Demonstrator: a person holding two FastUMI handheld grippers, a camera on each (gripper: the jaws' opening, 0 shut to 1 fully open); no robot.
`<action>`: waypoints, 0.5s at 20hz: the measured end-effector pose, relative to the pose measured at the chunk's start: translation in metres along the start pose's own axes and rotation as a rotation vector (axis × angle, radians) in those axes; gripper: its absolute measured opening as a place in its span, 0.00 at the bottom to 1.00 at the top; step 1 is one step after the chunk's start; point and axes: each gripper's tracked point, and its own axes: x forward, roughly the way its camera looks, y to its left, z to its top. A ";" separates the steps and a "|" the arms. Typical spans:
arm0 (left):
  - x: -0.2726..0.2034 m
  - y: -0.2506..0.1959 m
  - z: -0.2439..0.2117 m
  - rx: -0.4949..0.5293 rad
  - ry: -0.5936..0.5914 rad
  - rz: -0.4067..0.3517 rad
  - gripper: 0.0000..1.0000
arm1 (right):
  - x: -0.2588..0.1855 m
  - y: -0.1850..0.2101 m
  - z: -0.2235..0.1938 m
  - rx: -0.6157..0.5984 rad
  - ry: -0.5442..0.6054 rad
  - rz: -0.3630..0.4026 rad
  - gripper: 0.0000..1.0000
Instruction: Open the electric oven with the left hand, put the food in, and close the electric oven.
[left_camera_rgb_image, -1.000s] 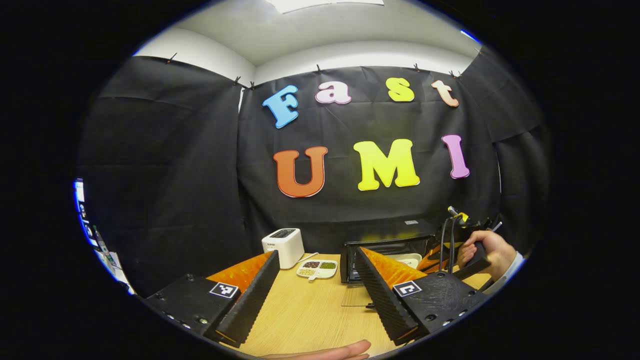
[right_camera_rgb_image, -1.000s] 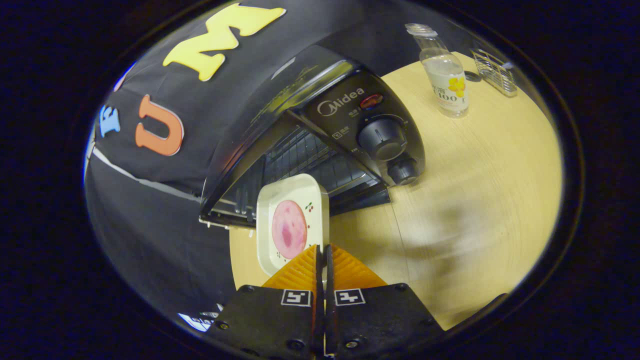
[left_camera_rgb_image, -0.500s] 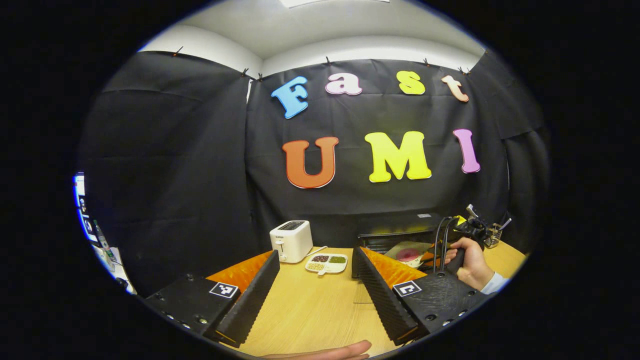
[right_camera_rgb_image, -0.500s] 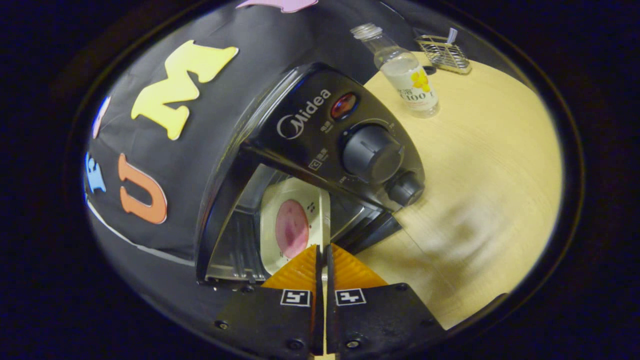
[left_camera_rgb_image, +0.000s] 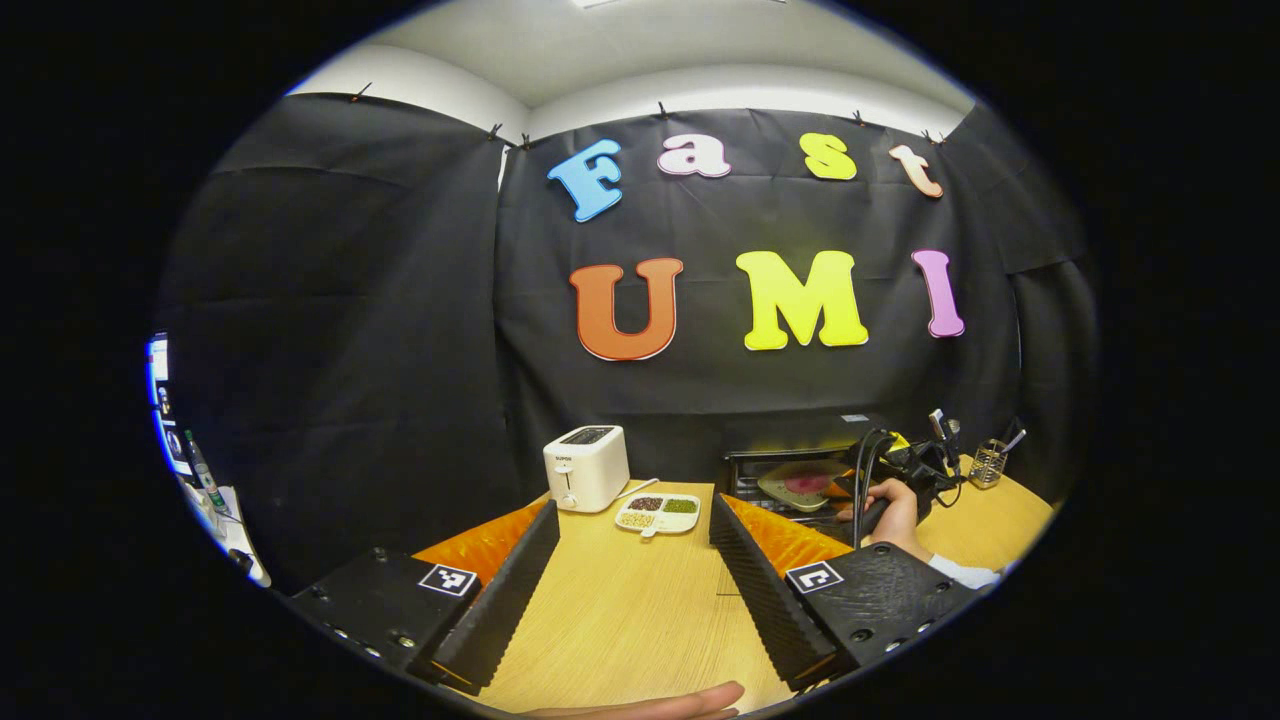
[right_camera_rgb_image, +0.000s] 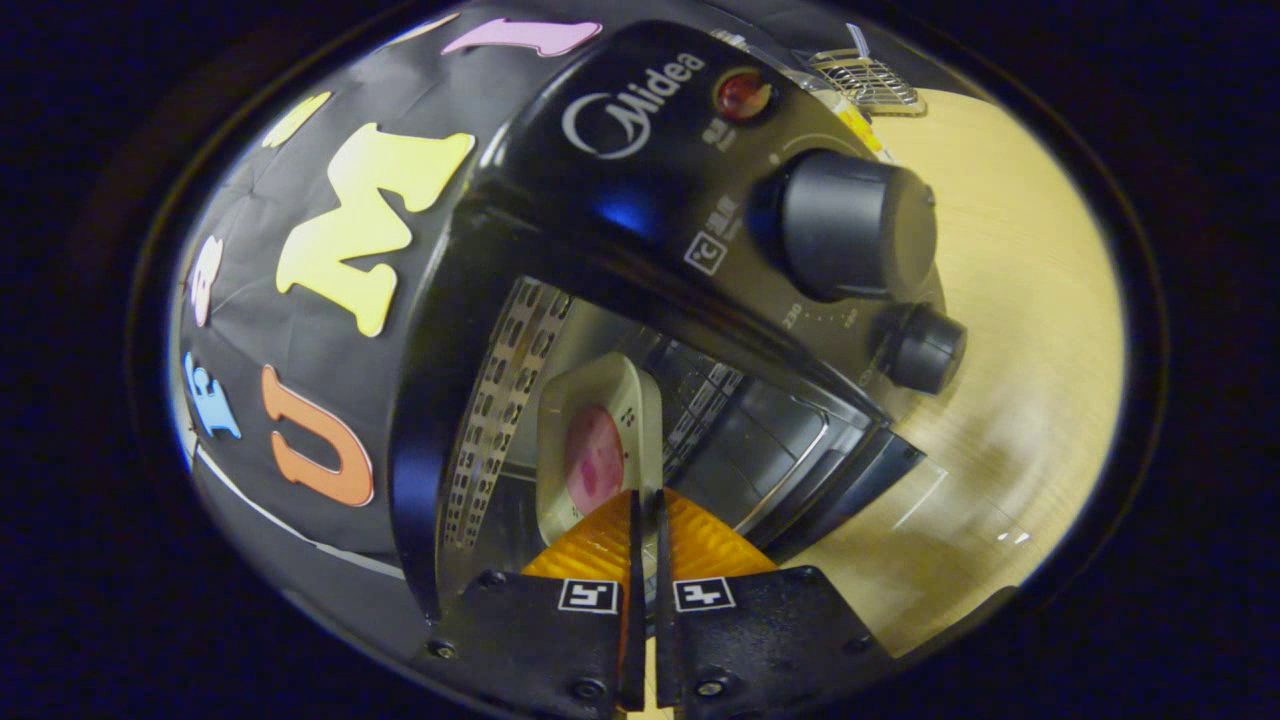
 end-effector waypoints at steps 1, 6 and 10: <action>0.001 0.000 -0.003 -0.006 0.007 0.001 0.96 | 0.003 0.000 0.000 -0.012 -0.013 0.006 0.04; 0.006 -0.002 -0.016 -0.018 0.050 -0.001 0.96 | 0.009 -0.003 -0.008 -0.069 -0.031 0.010 0.11; 0.004 -0.014 -0.023 -0.038 0.065 -0.049 0.96 | -0.013 -0.005 -0.012 -0.120 -0.020 0.037 0.22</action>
